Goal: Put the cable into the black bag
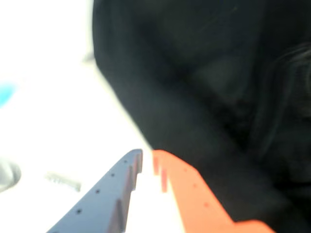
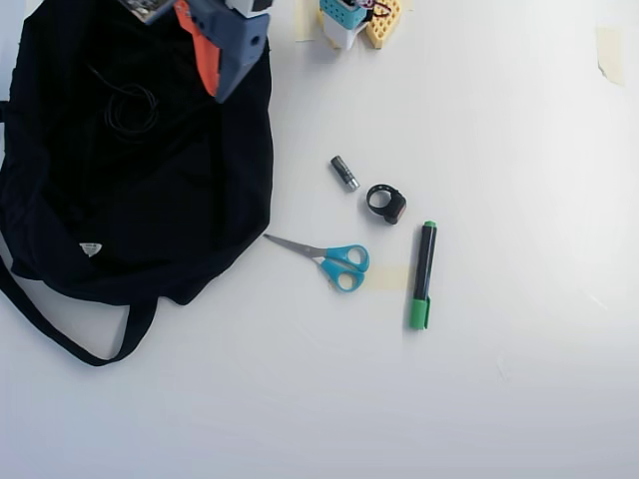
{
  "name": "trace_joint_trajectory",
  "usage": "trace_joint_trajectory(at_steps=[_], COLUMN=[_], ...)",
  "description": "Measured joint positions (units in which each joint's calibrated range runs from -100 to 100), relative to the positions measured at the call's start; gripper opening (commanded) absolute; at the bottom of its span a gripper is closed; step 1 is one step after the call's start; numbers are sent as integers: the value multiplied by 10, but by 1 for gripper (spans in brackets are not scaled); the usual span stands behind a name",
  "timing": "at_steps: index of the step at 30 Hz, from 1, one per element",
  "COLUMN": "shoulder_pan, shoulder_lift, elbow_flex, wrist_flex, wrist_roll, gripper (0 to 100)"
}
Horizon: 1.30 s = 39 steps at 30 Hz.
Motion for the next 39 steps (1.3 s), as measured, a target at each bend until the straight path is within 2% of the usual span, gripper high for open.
trace_joint_trajectory(at_steps=[1, 2, 6, 11, 21, 27, 31, 39], shoulder_pan=[-29, -104, -221, -248, -306, -309, -308, -321], shoulder_lift=[-31, -64, -171, -322, -548, -636, -690, -717], elbow_flex=[50, 102, 216, 352, 606, 737, 789, 798], wrist_flex=[-1, -1, -1, -2, -58, -86, -87, -49], wrist_roll=[0, 1, 17, 63, 71, 66, 22, 4], gripper=[2, 2, 2, 2, 2, 2, 2, 2])
